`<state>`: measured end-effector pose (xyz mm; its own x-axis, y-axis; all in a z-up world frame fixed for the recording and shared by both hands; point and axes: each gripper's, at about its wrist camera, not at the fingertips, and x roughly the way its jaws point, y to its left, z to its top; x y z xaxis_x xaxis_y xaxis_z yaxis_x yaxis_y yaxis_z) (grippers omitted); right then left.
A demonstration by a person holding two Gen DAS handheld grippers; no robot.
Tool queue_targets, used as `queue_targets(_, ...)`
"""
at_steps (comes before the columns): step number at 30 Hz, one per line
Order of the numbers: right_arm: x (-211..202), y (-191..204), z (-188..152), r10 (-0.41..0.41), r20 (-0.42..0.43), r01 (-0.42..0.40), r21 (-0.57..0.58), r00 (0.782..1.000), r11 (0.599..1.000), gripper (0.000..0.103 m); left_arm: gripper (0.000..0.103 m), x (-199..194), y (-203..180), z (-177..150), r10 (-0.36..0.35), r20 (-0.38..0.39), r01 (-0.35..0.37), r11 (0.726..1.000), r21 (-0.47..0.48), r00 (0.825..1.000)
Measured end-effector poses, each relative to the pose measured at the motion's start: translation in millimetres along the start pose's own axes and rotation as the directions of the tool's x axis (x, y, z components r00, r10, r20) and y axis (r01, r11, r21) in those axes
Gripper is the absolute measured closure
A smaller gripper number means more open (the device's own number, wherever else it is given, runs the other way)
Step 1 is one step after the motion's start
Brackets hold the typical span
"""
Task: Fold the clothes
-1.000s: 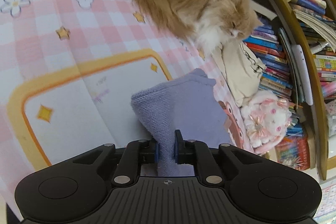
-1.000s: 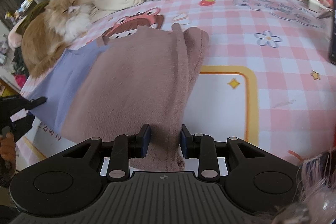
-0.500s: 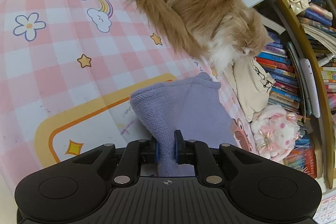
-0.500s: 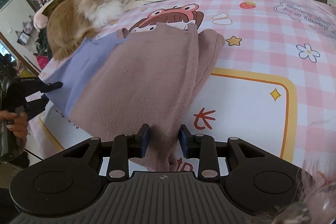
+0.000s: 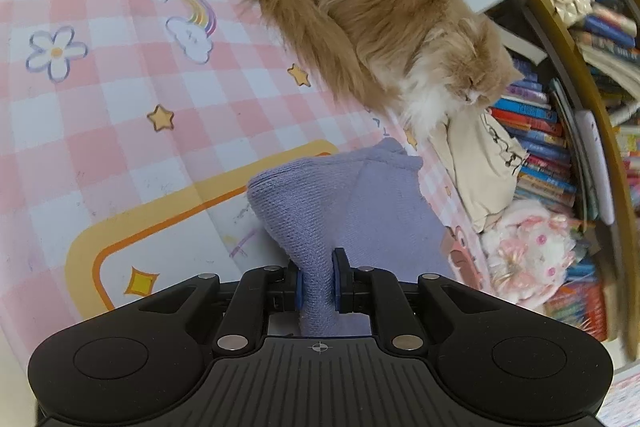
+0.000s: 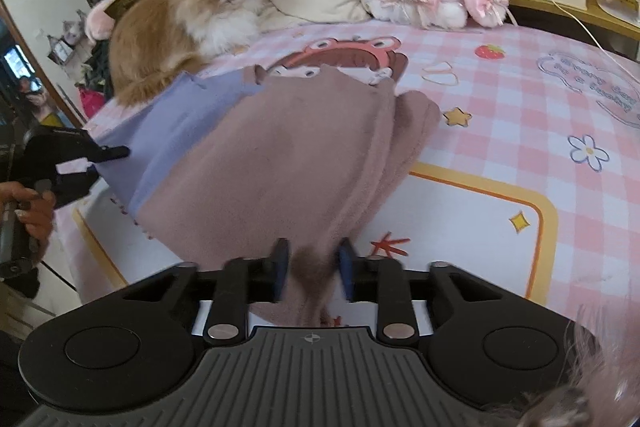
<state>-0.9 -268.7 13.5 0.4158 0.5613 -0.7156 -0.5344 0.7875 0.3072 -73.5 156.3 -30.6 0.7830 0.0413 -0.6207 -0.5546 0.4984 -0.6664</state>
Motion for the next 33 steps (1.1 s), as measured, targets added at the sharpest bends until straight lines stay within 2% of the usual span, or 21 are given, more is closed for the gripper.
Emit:
queue_targets(4, 4, -4, -1, -0.004, -0.024, 0.004, 0.014, 1.0, 1.0, 0.088, 0.094, -3, -7, -2, 0.008, 0.022, -0.008, 1.0, 0.026, 1.0)
queue_targets(7, 4, -6, -2, 0.002, -0.026, -0.002, 0.024, 1.0, 1.0, 0.087, 0.095, -12, -13, 1, -0.043, 0.029, 0.043, 0.999, 0.02, 0.999)
queue_targets(11, 5, -8, -2, 0.01, -0.029, -0.009, 0.038, 1.0, 0.999, 0.087, 0.095, -31, -42, 5, -0.15, 0.027, 0.147, 0.985, 0.094, 0.988)
queue_targets(15, 5, -10, -2, 0.017, -0.027, -0.015, 0.053, 0.999, 0.998, 0.087, 0.095, -48, -83, 1, -0.253, 0.023, 0.244, 0.951, 0.192, 0.967)
queue_targets(19, 5, -11, -2, 0.024, -0.026, -0.023, 0.062, 0.999, 0.998, 0.087, 0.095, -64, -135, -15, -0.359, -0.022, 0.346, 0.88, 0.325, 0.933)
queue_targets(22, 6, -13, -2, 0.03, -0.025, -0.029, 0.069, 0.999, 0.997, 0.087, 0.094, -70, -176, -48, -0.385, -0.112, 0.387, 0.778, 0.494, 0.916)
queue_targets(23, 6, -13, -2, 0.032, -0.025, -0.03, 0.071, 0.999, 0.997, 0.087, 0.094, -67, -188, -67, -0.362, -0.162, 0.386, 0.722, 0.574, 0.918)
queue_targets(24, 6, -14, -2, 0.034, -0.025, -0.032, 0.073, 0.999, 0.997, 0.087, 0.091, -65, -200, -86, -0.333, -0.211, 0.387, 0.656, 0.648, 0.919)
queue_targets(25, 6, -14, -2, 0.036, -0.024, -0.034, 0.076, 0.999, 0.997, 0.087, 0.089, -57, -210, -112, -0.273, -0.262, 0.375, 0.566, 0.734, 0.925)
queue_targets(27, 6, -15, -3, 0.04, -0.024, -0.038, 0.08, 0.999, 0.996, 0.087, 0.085, -39, -216, -158, -0.137, -0.327, 0.355, 0.404, 0.843, 0.935)
queue_targets(28, 6, -16, -3, 0.043, -0.024, -0.041, 0.082, 0.999, 0.996, 0.087, 0.084, -27, -213, -179, -0.057, -0.36, 0.357, 0.34, 0.87, 0.931)
queue_targets(30, 6, -17, -3, 0.051, -0.023, -0.049, 0.09, 0.998, 0.995, 0.087, 0.078, -7, -205, -215, 0.079, -0.368, 0.346, 0.206, 0.915, 0.926)
queue_targets(31, 6, -18, -3, 0.056, -0.022, -0.053, 0.096, 0.998, 0.994, 0.087, 0.078, -7, -203, -222, 0.086, -0.357, 0.341, 0.156, 0.927, 0.93)
queue_targets(33, 6, -21, -4, 0.065, -0.02, -0.063, 0.11, 0.998, 0.992, 0.087, 0.069, -7, -198, -236, 0.093, -0.334, 0.33, 0.056, 0.942, 0.938)
